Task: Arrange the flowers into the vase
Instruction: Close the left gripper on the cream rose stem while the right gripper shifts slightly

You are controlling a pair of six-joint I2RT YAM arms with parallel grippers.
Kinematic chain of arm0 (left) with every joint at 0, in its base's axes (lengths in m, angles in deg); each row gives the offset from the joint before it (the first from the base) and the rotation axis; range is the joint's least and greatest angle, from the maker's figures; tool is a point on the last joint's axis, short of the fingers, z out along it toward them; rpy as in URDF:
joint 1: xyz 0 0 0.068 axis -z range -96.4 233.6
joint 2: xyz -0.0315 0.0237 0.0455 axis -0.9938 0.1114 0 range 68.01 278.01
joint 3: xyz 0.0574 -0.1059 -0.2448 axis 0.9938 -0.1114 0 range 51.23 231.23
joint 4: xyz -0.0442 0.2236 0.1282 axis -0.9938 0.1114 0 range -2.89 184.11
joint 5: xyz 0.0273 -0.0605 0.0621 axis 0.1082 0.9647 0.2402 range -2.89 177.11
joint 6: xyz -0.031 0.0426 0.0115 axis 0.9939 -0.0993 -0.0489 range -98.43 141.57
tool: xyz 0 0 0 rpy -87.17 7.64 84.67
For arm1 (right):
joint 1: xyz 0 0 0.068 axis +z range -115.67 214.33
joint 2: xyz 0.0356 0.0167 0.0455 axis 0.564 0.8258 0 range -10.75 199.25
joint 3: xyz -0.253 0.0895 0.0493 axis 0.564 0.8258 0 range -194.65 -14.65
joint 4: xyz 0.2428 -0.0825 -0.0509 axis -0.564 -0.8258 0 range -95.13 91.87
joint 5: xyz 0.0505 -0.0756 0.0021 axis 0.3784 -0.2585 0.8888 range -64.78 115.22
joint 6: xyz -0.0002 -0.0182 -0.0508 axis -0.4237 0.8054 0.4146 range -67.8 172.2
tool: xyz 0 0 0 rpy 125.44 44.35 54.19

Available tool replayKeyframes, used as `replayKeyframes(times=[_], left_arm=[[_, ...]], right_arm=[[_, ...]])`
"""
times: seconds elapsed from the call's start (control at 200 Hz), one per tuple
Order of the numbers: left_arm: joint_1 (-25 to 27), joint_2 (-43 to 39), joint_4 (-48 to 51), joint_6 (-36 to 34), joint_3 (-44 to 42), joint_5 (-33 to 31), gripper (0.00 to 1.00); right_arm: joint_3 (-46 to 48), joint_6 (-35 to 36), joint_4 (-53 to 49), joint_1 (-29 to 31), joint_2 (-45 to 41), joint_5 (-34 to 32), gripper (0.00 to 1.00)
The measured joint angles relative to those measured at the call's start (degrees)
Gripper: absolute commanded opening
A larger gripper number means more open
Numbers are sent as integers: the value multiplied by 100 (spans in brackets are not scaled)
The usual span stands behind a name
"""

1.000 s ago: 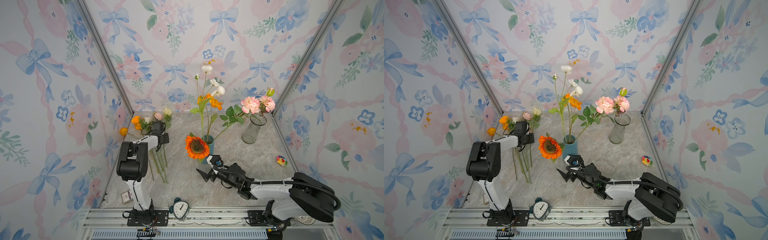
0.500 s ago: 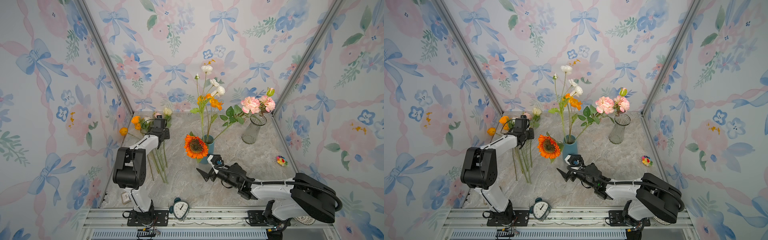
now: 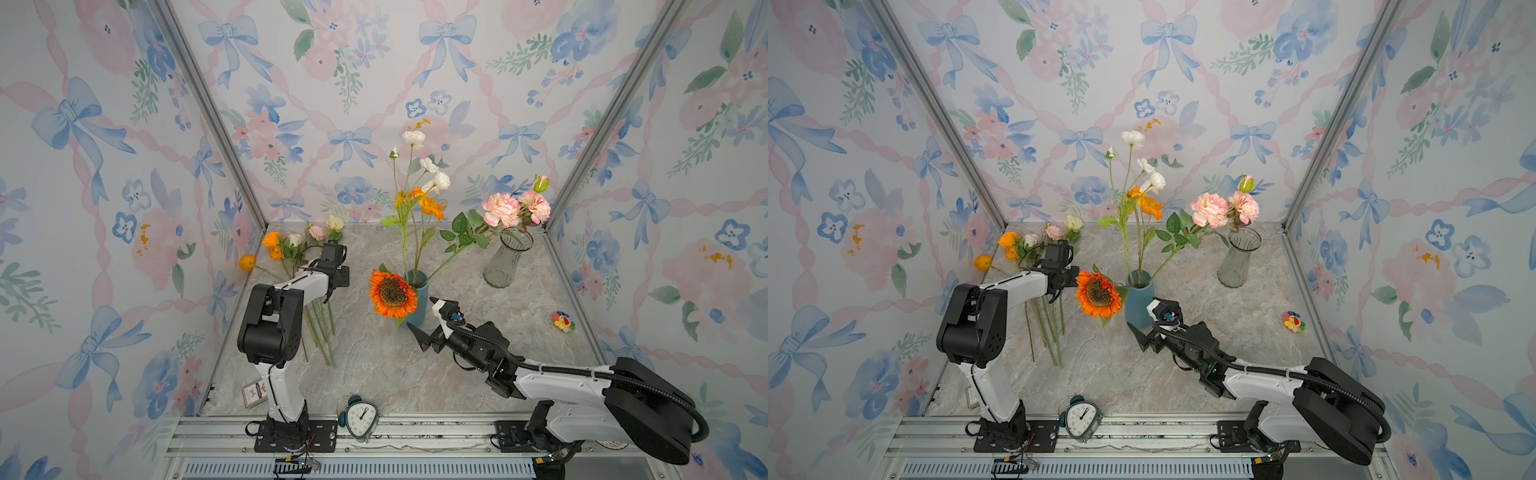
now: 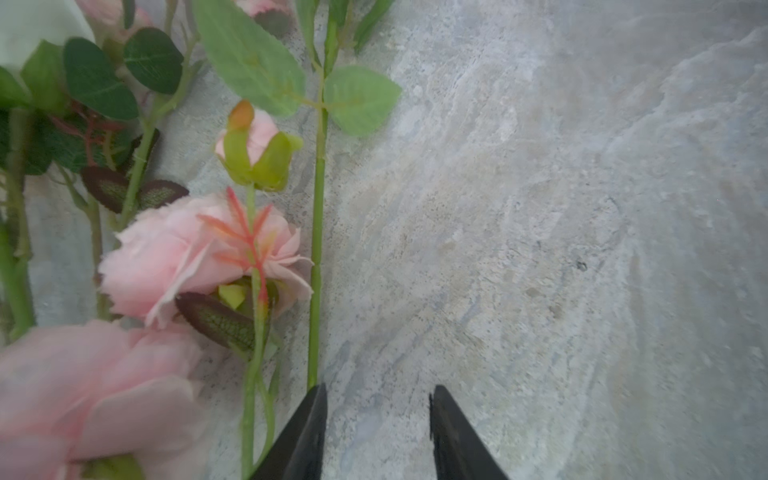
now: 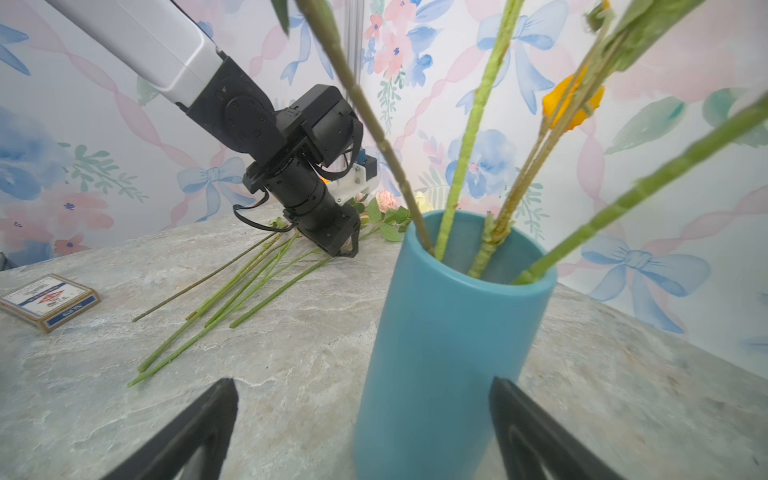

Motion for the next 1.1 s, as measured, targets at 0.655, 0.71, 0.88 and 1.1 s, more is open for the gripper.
replayKeyframes(times=[0.655, 0.71, 0.88, 1.1], left_arm=[[-339, 138, 0, 20, 0, 68, 43], [-339, 138, 4, 24, 0, 63, 43], [-323, 105, 2, 68, 0, -22, 42], [-264, 107, 2, 72, 0, 24, 40]], right_arm=[[4, -472, 210, -282, 389, 1180, 97], [2, -533, 278, -282, 501, 1311, 97], [2, -634, 343, -282, 664, 1528, 97], [-39, -656, 358, -282, 664, 1554, 97]])
